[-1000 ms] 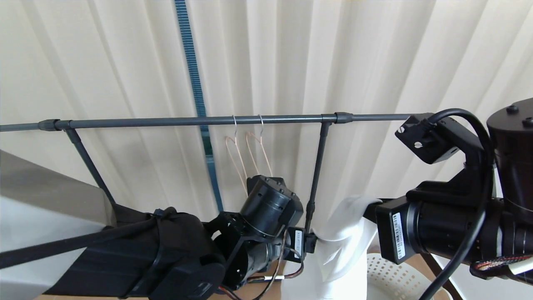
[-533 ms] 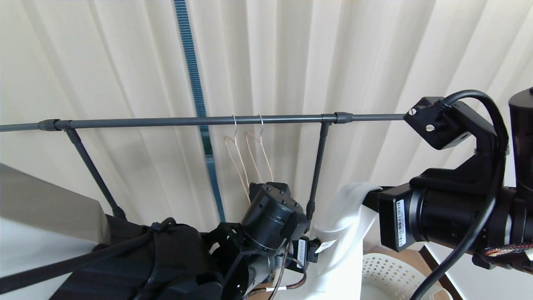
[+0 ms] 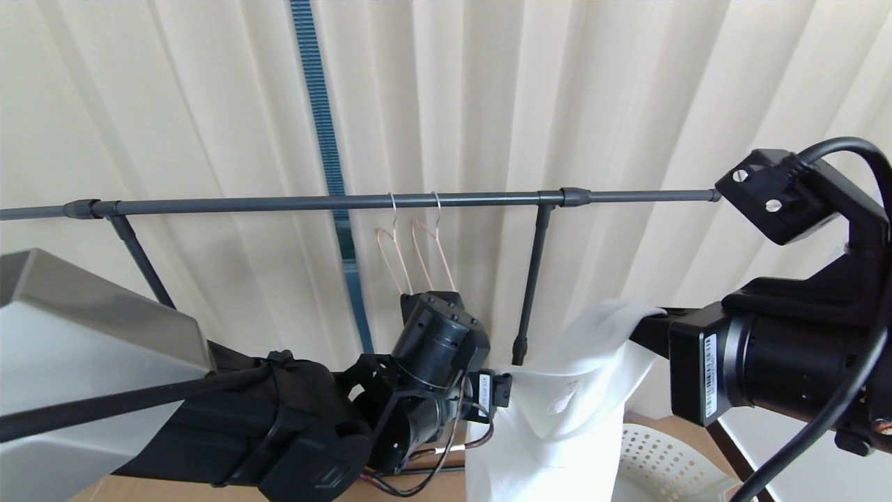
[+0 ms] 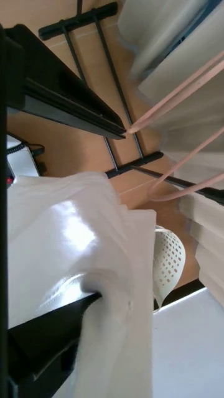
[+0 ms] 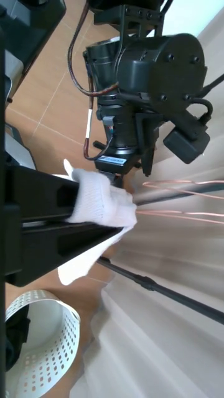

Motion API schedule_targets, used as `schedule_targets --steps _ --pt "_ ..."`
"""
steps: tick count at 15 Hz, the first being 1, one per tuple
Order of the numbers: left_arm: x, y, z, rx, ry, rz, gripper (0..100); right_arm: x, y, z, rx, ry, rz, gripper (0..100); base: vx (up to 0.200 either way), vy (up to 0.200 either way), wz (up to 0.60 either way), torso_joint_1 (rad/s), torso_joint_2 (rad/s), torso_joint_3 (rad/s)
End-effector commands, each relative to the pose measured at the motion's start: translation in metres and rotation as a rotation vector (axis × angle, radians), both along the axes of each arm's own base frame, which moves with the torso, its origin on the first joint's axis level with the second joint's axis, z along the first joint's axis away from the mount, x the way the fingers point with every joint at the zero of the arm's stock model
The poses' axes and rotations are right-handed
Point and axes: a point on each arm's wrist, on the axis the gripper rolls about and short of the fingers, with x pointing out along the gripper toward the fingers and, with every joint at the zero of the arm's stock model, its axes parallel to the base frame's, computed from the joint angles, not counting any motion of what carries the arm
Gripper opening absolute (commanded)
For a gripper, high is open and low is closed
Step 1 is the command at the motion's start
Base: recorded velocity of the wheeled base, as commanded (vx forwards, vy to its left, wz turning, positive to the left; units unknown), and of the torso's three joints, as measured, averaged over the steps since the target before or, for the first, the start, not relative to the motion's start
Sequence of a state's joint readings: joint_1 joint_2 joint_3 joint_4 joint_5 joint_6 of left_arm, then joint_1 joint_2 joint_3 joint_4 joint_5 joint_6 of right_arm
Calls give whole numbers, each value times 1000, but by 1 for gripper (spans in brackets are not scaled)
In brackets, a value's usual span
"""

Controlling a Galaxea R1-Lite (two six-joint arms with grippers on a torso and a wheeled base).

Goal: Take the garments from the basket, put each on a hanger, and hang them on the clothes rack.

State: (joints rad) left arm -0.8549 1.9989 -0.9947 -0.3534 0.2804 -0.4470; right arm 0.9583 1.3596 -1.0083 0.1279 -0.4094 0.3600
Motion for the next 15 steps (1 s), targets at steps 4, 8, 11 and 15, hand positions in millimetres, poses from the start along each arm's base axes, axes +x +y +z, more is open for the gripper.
schedule_targets --steps 4,8,11,15 --pt "4 2 -4 18 -3 22 100 -6 -11 2 0 -18 2 0 0 0 0 0 0 0" --pt "-8 15 21 6 -64 30 0 16 -36 -3 -44 -20 -103 0 0 0 0 0 0 0" --pt "-26 37 49 15 -143 22 0 29 -51 -3 -85 -32 -163 0 0 0 0 0 0 0" --pt "-44 59 78 0 -224 3 0 33 -54 -14 -215 -40 -132 0 0 0 0 0 0 0"
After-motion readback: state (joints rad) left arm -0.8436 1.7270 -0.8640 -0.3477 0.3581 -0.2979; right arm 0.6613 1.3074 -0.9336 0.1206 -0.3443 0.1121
